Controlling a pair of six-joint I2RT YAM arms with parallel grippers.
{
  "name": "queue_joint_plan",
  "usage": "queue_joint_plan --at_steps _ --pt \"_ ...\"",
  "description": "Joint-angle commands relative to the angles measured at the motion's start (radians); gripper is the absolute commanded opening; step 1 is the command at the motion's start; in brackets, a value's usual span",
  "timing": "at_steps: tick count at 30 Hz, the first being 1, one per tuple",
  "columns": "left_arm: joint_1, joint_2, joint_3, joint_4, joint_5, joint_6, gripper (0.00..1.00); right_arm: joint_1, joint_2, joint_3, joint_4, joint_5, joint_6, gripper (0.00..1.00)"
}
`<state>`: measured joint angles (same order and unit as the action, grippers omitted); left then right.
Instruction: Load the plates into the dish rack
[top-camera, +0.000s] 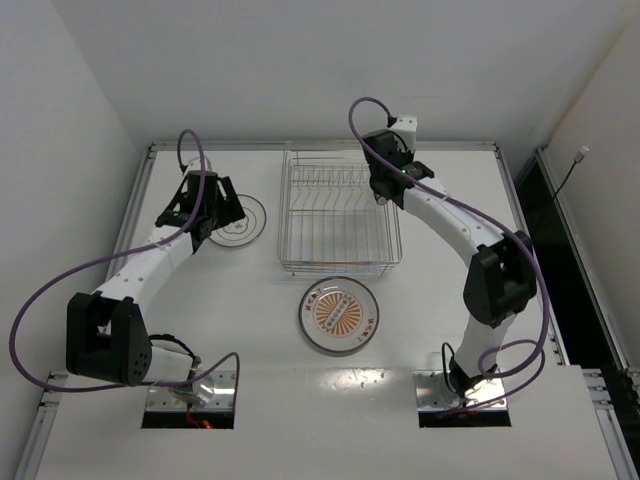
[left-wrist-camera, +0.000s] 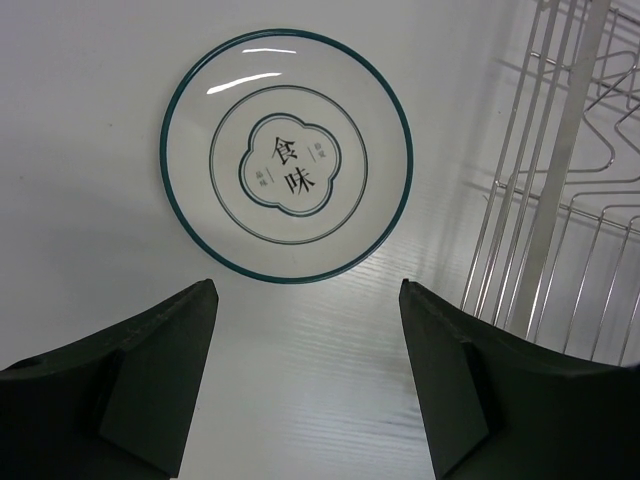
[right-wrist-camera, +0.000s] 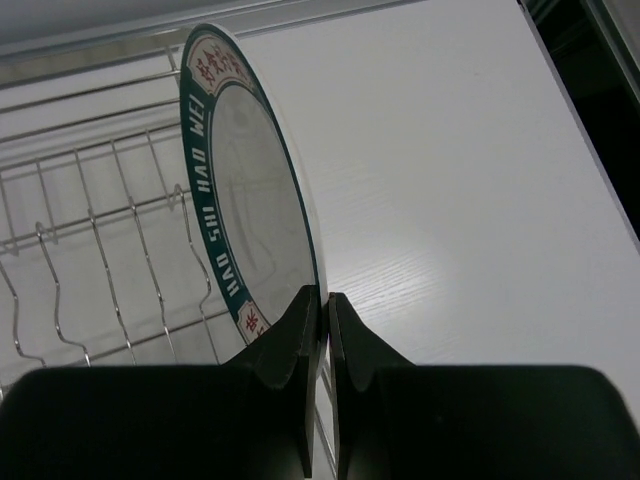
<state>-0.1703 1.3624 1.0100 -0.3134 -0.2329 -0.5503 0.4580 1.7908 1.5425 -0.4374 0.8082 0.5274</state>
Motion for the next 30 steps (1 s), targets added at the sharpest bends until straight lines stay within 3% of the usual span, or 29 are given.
queue_joint_plan --at_steps 1,5,13,16,17,20,24,30 --pt "-0.001 0.018 0.032 0.010 -0.006 0.003 0.71 0.034 0.024 0.065 0.051 0.104 -0.035 0.00" --pt "-0.001 0.037 0.032 0.010 0.003 0.003 0.71 0.034 0.056 0.076 0.051 0.129 -0.046 0.00" --pt "-0.001 0.055 0.041 0.010 0.003 0.003 0.71 0.034 0.108 0.097 0.042 0.004 -0.055 0.00" --pt "-0.001 0.092 0.051 0.000 0.003 0.012 0.71 0.034 0.099 0.119 0.011 -0.046 -0.055 0.08" --pt "-0.001 0.092 0.052 0.000 0.003 0.012 0.71 0.034 0.090 0.119 0.011 -0.067 -0.055 0.21" --pt "-0.001 0.136 0.064 0.000 -0.006 0.012 0.71 0.048 0.032 0.128 0.002 -0.104 -0.073 0.36" --pt "-0.001 0.176 0.073 -0.009 0.003 0.021 0.71 0.083 -0.069 0.156 -0.055 -0.084 -0.093 0.44" --pt "-0.001 0.224 0.073 -0.009 0.047 0.021 0.71 0.113 -0.237 0.185 -0.080 -0.313 -0.116 0.51"
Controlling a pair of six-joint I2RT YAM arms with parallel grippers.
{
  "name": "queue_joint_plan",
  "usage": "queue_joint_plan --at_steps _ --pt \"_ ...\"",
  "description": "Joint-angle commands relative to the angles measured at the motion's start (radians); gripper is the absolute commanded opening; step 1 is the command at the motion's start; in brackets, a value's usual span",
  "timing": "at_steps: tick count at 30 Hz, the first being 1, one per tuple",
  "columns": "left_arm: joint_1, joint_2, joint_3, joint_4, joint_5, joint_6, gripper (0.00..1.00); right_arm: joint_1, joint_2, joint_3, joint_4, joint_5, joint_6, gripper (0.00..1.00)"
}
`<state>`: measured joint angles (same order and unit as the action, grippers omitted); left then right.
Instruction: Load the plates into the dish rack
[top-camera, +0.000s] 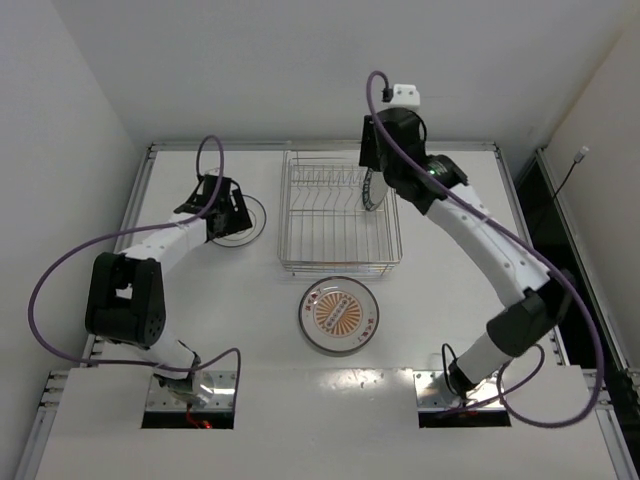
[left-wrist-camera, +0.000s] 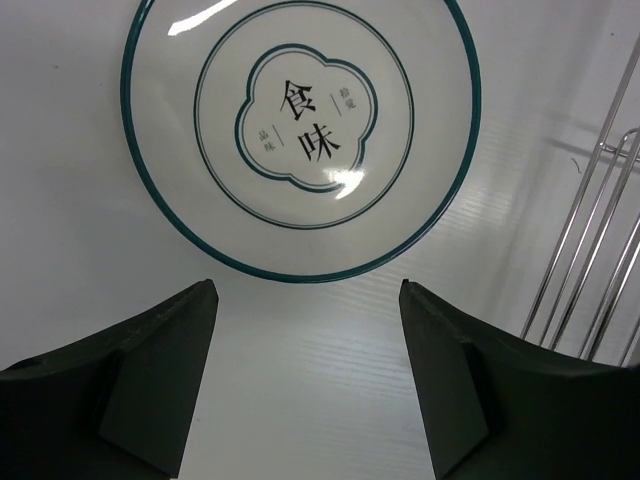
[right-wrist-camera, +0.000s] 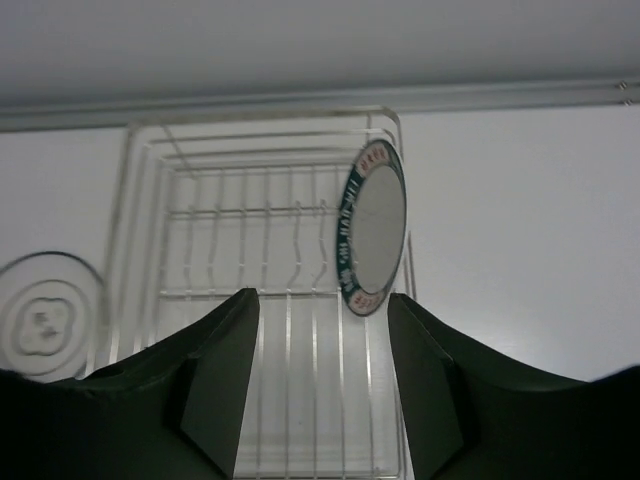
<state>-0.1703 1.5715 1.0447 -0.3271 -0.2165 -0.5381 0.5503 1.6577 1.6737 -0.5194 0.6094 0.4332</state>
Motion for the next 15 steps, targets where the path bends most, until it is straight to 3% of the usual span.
queue_joint_plan --at_steps 1,6,11,15 --pt "-0.001 0.024 0.038 0.005 0.031 0.009 0.71 0.020 -0.117 0.054 0.002 -0.132 -0.022 0.51" --pt "0.087 0.071 0.038 -0.006 0.089 -0.060 0.71 0.020 -0.173 0.032 0.012 -0.188 -0.022 0.53" --pt "0.277 0.149 -0.006 0.072 0.354 -0.115 0.65 0.020 -0.182 0.011 0.012 -0.197 -0.022 0.53" --pt "0.307 0.231 -0.003 0.083 0.420 -0.126 0.63 0.020 -0.193 -0.025 0.035 -0.206 -0.022 0.53"
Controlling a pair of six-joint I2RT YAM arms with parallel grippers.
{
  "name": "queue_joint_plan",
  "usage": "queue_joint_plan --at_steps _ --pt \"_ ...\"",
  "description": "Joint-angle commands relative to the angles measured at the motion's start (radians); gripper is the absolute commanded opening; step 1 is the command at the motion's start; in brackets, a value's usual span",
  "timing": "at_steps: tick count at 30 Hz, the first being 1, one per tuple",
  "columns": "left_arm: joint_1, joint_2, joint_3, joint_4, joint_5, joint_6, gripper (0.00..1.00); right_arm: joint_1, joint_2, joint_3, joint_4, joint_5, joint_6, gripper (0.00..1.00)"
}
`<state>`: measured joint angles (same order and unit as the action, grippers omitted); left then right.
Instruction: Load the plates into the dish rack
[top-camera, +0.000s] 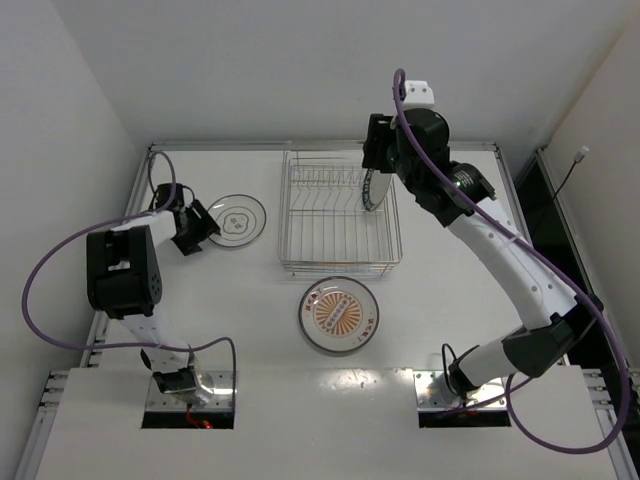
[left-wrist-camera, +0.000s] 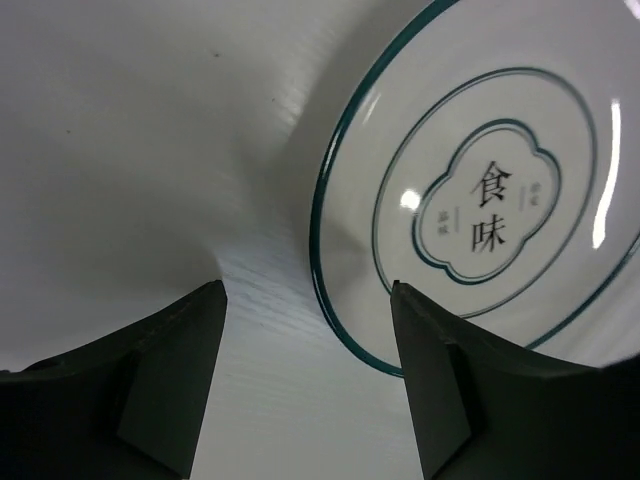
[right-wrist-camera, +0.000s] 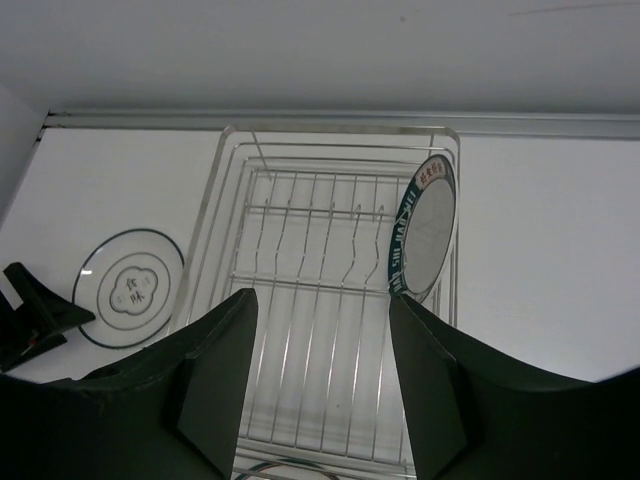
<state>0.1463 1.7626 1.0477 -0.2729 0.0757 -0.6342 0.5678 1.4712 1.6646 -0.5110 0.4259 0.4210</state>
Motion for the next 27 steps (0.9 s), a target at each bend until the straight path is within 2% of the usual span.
queue_joint_plan --at_steps 1,5,8,11,12,14,17,24,27 --pt "-0.010 0.052 0.003 0.029 0.128 -0.030 0.63 0.003 -0.006 -0.016 0.026 -0.032 -0.010 0.53" --pt "0.022 0.095 0.003 0.029 0.151 -0.050 0.63 0.003 -0.006 -0.035 0.035 -0.041 -0.010 0.53" --pt "0.059 0.141 0.003 0.029 0.197 -0.050 0.58 -0.006 -0.006 -0.045 0.046 -0.041 -0.010 0.53" --pt "0.084 0.181 0.012 0.038 0.248 -0.059 0.48 -0.006 -0.006 -0.057 0.055 -0.050 -0.010 0.53" --pt "0.084 0.204 0.012 0.038 0.257 -0.059 0.38 -0.006 -0.006 -0.057 0.055 -0.050 -0.010 0.53" --pt "0.084 0.213 0.021 0.038 0.269 -0.050 0.29 -0.006 -0.006 -0.057 0.055 -0.050 -0.010 0.53" --pt "0.084 0.222 0.021 0.029 0.279 -0.050 0.02 -0.006 -0.006 -0.066 0.065 -0.059 -0.010 0.53" --pt "0.084 0.106 -0.003 0.053 0.268 -0.041 0.00 -0.006 0.003 -0.066 0.065 -0.068 -0.010 0.53" --pt "0.084 -0.017 -0.032 0.083 0.240 -0.050 0.00 -0.006 0.003 -0.066 0.065 -0.078 -0.010 0.53"
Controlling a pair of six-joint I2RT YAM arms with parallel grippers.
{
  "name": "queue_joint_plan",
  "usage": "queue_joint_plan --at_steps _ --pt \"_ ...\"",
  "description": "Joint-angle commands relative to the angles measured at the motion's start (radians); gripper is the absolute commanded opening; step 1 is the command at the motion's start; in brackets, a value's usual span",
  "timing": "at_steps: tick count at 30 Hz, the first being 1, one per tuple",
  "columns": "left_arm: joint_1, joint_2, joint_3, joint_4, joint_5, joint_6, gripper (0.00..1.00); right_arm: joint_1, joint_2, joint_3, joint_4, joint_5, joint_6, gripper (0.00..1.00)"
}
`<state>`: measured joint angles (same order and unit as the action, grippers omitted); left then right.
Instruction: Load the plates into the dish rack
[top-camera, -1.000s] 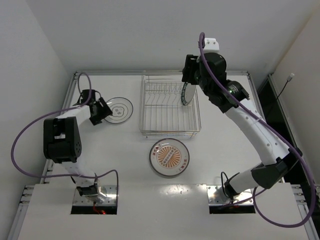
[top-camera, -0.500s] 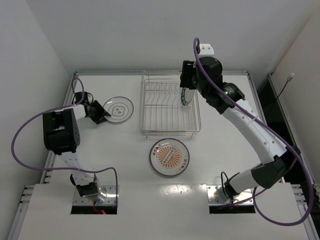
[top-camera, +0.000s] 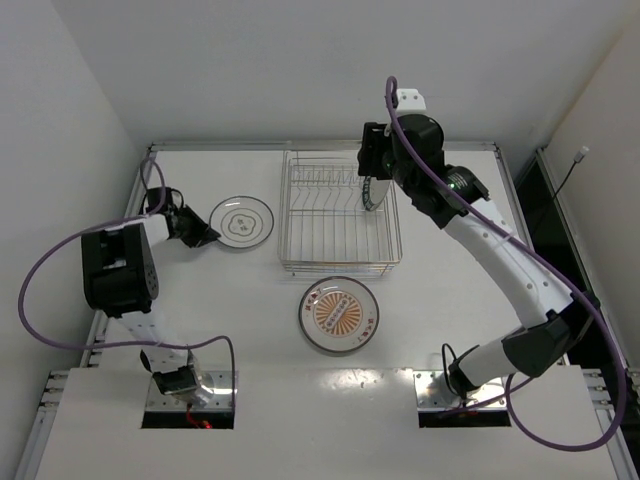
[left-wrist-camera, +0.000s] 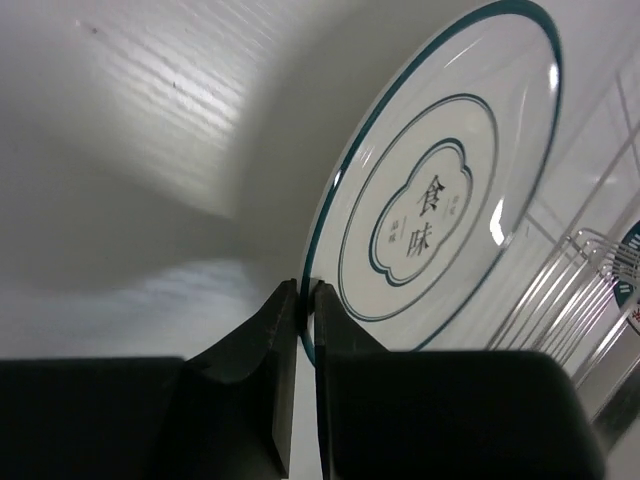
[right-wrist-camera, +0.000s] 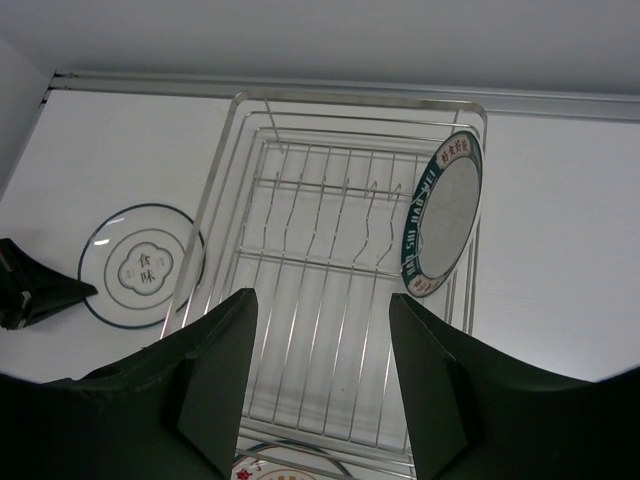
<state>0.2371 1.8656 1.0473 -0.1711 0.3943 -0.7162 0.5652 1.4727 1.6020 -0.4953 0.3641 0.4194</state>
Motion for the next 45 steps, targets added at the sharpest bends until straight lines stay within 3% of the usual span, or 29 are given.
queue_joint_plan --at_steps 1,6,11,15,19,23,31,40,45 --pt "-0.007 -0.159 -0.044 -0.005 -0.090 0.032 0.00 -0.004 0.001 -0.004 0.049 -0.039 -0.008 0.53" --pt "0.002 -0.360 -0.127 0.149 -0.020 0.023 0.00 -0.016 -0.020 -0.085 0.141 -0.190 0.002 0.57" --pt "0.002 -0.486 -0.210 0.333 0.162 -0.018 0.00 -0.097 -0.049 -0.239 0.378 -0.587 0.034 0.67" --pt "0.002 -0.500 -0.257 0.511 0.302 -0.087 0.00 -0.165 -0.019 -0.368 0.573 -0.825 0.160 0.68" --pt "0.013 -0.491 -0.346 0.832 0.480 -0.259 0.00 -0.218 0.066 -0.485 0.928 -1.055 0.403 0.69" --pt "0.013 -0.465 -0.394 1.076 0.546 -0.403 0.00 -0.229 0.165 -0.551 1.186 -1.134 0.577 0.71" --pt "0.013 -0.358 -0.437 1.410 0.595 -0.632 0.00 -0.220 0.262 -0.574 1.316 -1.143 0.639 0.72" --pt "-0.041 -0.336 -0.437 1.432 0.604 -0.642 0.00 -0.200 0.271 -0.574 1.396 -1.143 0.687 0.72" --pt "-0.102 -0.396 -0.396 1.175 0.595 -0.462 0.00 -0.180 0.281 -0.551 1.384 -1.143 0.677 0.69"
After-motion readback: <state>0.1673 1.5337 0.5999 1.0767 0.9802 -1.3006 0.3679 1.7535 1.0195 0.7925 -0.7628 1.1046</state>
